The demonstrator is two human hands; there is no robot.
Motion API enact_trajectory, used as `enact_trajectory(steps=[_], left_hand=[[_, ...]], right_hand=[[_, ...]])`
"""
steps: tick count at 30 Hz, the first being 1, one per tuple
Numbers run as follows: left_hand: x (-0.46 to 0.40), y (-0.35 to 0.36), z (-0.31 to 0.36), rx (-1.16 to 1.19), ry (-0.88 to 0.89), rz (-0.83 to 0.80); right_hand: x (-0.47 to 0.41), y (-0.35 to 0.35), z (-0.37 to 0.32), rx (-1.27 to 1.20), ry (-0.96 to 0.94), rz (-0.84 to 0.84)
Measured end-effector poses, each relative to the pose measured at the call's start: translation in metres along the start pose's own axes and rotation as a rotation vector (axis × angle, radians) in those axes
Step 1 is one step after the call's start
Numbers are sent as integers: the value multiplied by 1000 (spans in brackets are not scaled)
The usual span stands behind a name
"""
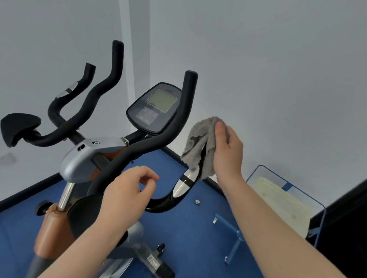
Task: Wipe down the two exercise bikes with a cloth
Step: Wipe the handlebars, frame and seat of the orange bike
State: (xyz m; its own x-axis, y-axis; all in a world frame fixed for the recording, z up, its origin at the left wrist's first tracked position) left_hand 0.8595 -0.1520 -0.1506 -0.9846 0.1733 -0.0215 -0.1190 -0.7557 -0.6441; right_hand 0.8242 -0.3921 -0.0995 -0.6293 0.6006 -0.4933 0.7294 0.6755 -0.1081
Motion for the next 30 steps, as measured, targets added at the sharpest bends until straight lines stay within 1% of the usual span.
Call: enact_trajectory(steps=[1, 2, 3, 4, 5, 6, 7, 8, 10, 11, 12, 13, 15, 16, 18, 20, 22, 23, 25, 26, 27, 30], left_hand=[[0, 0, -1, 2, -3, 5], [0, 0, -1, 4, -6, 10], [0, 0, -2, 5, -7, 15], [-1, 0, -1, 3, -9, 21], [-2, -1, -2, 1, -14, 23], [-3, 0, -2, -2, -17, 22], [-3, 0, -2, -4, -15, 19], [-3, 0, -1, 4, -8, 20], [-1, -5, -2, 103, 2, 46], [3, -9, -2, 187, 12, 74], [8, -16, -3, 256, 22, 113], [13, -23, -5, 292, 34, 154], [22, -37, -14, 272, 62, 230], [26, -44, -20, 232, 78, 272], [34, -57, -33, 81, 106, 379], [39, -64, -51, -8, 53, 472], [43, -67, -73, 97, -76, 494], [44, -66, -82, 165, -121, 493], [46, -62, -89, 232, -152, 488], [46, -62, -90, 248, -157, 485], [46, -62, -90, 265, -157, 486], [46, -62, -92, 310, -160, 486]], right_hand=[[12, 0, -1, 28, -42, 60], [17, 0, -10, 117, -132, 68], [17, 2, -21, 226, -261, 11], [11, 10, -30, 338, -394, -125], [3, 19, -33, 431, -484, -279], [-4, 25, -33, 489, -514, -397], [-9, 25, -31, 507, -487, -448], [-13, 21, -28, 480, -417, -428], [-8, 10, -28, 324, -270, -232], [1, 7, -31, 292, -265, -128], [13, 6, -38, 314, -328, -71], [27, 11, -46, 366, -458, -86], [65, 32, -52, 493, -705, -276], [83, 40, -47, 532, -755, -376], [111, 46, -39, 555, -754, -473], [132, 60, -39, 608, -729, -551], [148, 84, -44, 701, -708, -678], [150, 95, -45, 750, -694, -767], [148, 103, -39, 791, -639, -978], [143, 102, -34, 758, -582, -1062], [137, 98, -31, 713, -533, -1105], [122, 105, -41, 697, -594, -1064]])
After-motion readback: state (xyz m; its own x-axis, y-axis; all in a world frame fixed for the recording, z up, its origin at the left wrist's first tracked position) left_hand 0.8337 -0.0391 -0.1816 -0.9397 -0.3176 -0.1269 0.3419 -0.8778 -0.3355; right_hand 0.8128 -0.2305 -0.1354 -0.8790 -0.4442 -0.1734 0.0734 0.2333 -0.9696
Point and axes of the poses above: each hand's wrist, its own x-axis away from the middle knuckle, its own y-axis out of the palm, z = x × y, the point moved 9 cm from there along -x, towards the middle knuckle, and after that the axes turned 12 degrees about -y, right-handed, at the moved point
